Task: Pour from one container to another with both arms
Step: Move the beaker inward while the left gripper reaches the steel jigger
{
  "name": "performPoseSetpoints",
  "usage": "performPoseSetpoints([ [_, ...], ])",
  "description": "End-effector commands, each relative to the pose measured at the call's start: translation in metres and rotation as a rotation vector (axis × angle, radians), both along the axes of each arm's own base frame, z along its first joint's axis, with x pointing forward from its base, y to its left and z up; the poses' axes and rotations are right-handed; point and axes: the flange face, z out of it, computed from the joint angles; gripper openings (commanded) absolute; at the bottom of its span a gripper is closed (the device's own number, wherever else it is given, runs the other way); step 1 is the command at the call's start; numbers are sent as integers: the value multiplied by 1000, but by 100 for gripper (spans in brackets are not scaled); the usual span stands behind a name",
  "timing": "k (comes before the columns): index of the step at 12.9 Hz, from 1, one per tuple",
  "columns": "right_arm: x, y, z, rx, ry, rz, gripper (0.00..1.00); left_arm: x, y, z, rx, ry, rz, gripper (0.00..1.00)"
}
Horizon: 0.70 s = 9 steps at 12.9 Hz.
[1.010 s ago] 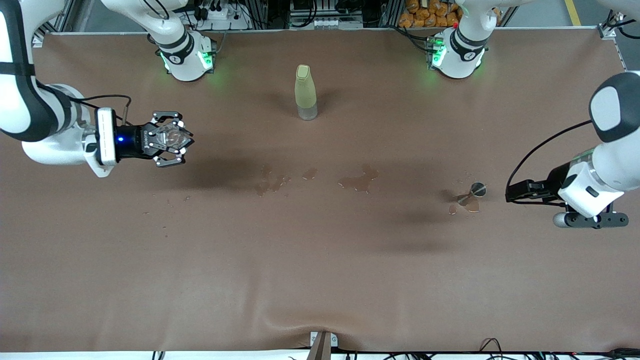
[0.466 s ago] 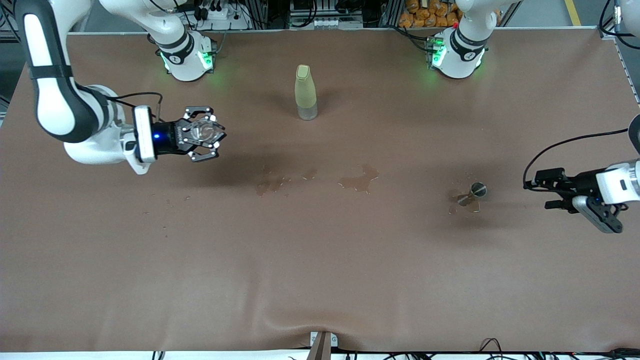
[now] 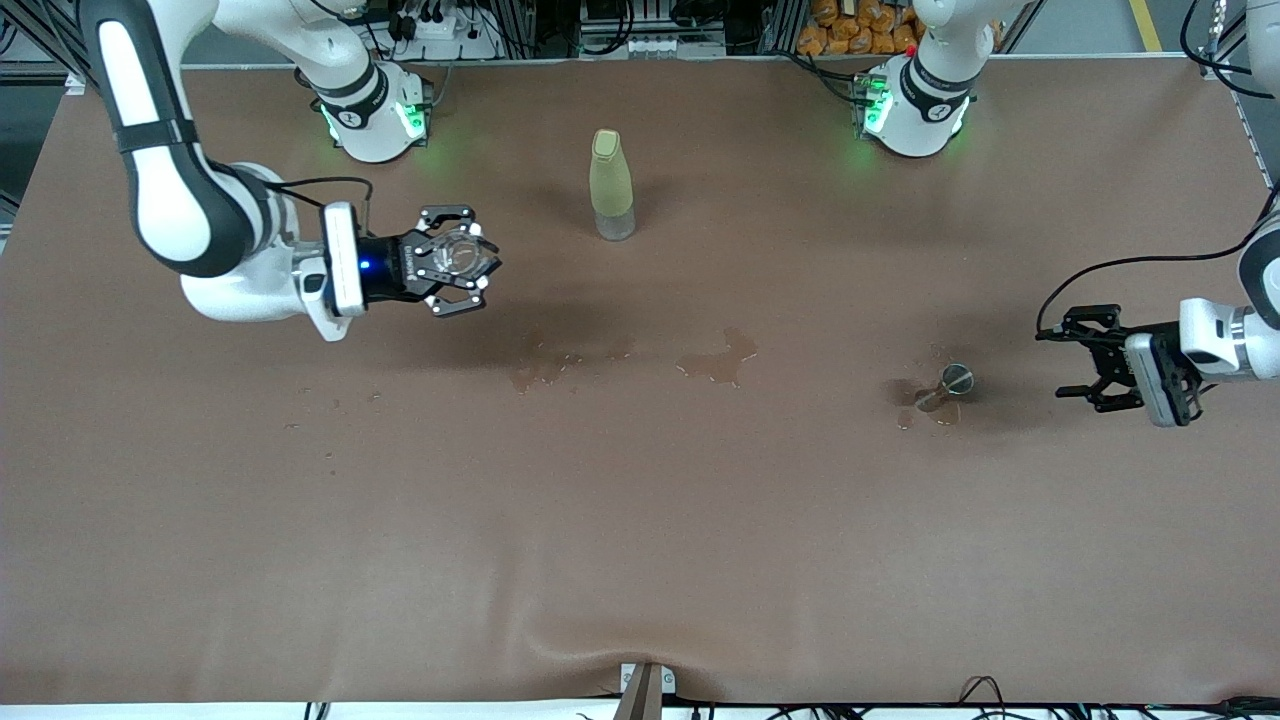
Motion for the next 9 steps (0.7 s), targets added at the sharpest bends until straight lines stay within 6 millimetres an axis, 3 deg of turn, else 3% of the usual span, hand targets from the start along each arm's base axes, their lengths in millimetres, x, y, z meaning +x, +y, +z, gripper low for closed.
performPoseSetpoints([
  [1, -13, 24, 7, 31, -50, -33, 0, 3, -10, -33, -148, -169, -206, 100],
  [5, -30, 48, -11, 41, -79, -56, 0, 2, -21, -78, -263, -284, -341, 100],
  [9, -46, 45, -30, 33, -72, -52, 0, -2, -32, -119, -359, -353, -373, 100],
])
